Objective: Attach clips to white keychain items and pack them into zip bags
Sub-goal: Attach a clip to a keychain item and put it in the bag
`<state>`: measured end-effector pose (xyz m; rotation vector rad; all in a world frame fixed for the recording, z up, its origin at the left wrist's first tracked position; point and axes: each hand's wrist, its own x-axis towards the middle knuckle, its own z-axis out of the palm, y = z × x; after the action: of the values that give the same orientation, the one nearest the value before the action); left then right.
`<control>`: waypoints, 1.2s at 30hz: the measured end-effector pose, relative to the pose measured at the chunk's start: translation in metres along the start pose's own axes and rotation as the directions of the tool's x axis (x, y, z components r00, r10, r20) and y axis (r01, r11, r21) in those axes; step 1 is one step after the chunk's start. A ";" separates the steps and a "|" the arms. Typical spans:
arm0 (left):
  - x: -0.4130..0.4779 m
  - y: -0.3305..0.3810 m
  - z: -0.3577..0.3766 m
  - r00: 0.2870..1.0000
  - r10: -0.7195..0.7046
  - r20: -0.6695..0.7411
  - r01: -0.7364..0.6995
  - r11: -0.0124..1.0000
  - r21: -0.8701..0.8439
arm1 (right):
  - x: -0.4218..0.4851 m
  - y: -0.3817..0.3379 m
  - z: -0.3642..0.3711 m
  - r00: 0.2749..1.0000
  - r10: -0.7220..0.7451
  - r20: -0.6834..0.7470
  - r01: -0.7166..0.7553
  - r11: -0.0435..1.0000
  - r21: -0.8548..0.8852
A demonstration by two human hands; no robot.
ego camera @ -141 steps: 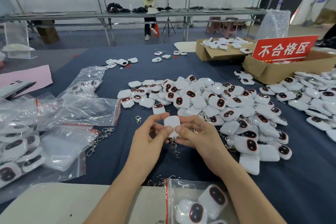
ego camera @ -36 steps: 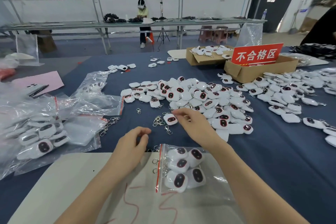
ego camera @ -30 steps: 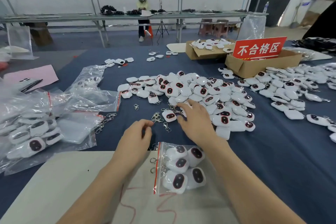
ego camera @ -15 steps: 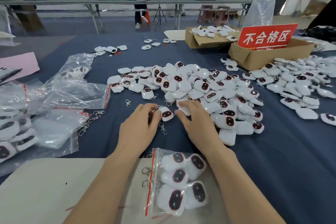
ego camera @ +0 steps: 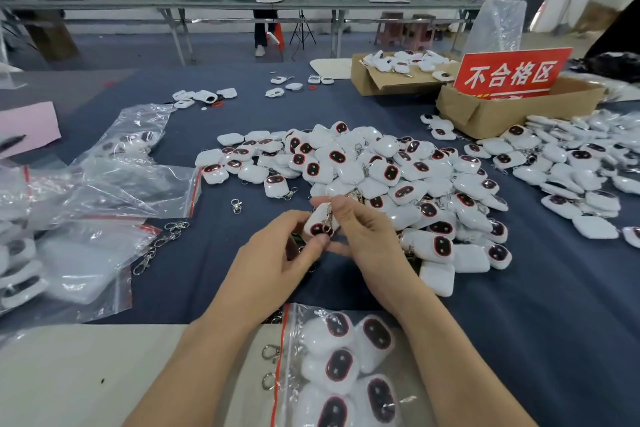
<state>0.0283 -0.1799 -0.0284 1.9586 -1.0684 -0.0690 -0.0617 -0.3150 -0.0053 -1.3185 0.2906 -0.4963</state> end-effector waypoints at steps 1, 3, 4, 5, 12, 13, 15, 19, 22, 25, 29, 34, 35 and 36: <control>0.000 -0.001 -0.001 1.000 0.000 -0.012 -0.001 0.999 -0.038 | 0.000 0.000 0.001 1.000 0.023 -0.001 -0.023 1.000 0.012; 0.001 0.000 -0.002 0.999 -0.006 -0.052 -0.002 0.990 -0.143 | 0.000 0.000 0.000 0.997 0.072 -0.019 -0.072 0.997 0.026; 0.002 0.001 -0.002 0.997 -0.028 -0.074 0.013 0.980 -0.197 | 0.001 0.001 -0.001 0.996 0.090 -0.025 -0.089 0.996 0.024; 0.003 0.001 -0.003 0.993 -0.066 -0.094 0.040 0.966 -0.254 | 0.001 0.002 -0.002 0.994 0.101 -0.027 -0.101 0.995 0.017; 0.006 0.001 -0.009 0.979 -0.179 -0.097 0.124 0.902 -0.415 | 0.006 0.003 0.001 0.988 0.151 -0.020 -0.152 0.987 -0.042; 0.006 0.001 -0.008 0.982 -0.172 -0.083 0.124 0.905 -0.406 | 0.006 0.004 0.000 0.990 0.142 -0.014 -0.143 0.987 -0.070; 0.005 0.003 -0.008 0.984 -0.163 -0.068 0.124 0.911 -0.392 | 0.005 0.007 -0.001 0.994 0.107 0.028 -0.102 0.985 -0.140; 0.006 0.004 -0.009 0.982 -0.168 -0.085 0.113 0.888 -0.446 | 0.004 0.009 -0.003 0.994 0.095 0.060 -0.088 0.990 -0.108; 0.006 0.005 -0.006 0.983 -0.169 -0.073 0.120 0.889 -0.442 | 0.004 0.010 -0.004 0.996 0.075 0.058 -0.069 0.993 -0.098; 0.006 0.004 -0.005 0.976 -0.196 -0.090 0.138 0.888 -0.438 | 0.005 0.012 -0.005 0.997 0.049 0.059 -0.040 0.990 -0.137; 0.005 0.007 -0.005 0.972 -0.187 -0.143 0.123 0.921 -0.370 | 0.005 0.014 -0.004 0.999 0.019 0.048 -0.012 0.991 -0.135; 0.004 0.006 -0.007 0.971 -0.190 -0.143 0.131 0.929 -0.346 | 0.004 0.016 -0.004 0.998 0.026 0.054 -0.016 0.984 -0.176; 0.004 0.006 -0.007 0.971 -0.195 -0.137 0.138 0.928 -0.347 | 0.004 0.016 -0.004 0.998 0.036 0.052 -0.026 0.982 -0.185; 0.004 0.005 -0.008 0.971 -0.201 -0.130 0.145 0.927 -0.345 | 0.004 0.016 -0.004 0.998 0.044 0.049 -0.034 0.981 -0.194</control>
<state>0.0308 -0.1790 -0.0187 1.7123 -0.7207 -0.1719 -0.0570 -0.3179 -0.0216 -1.5091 0.3260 -0.4067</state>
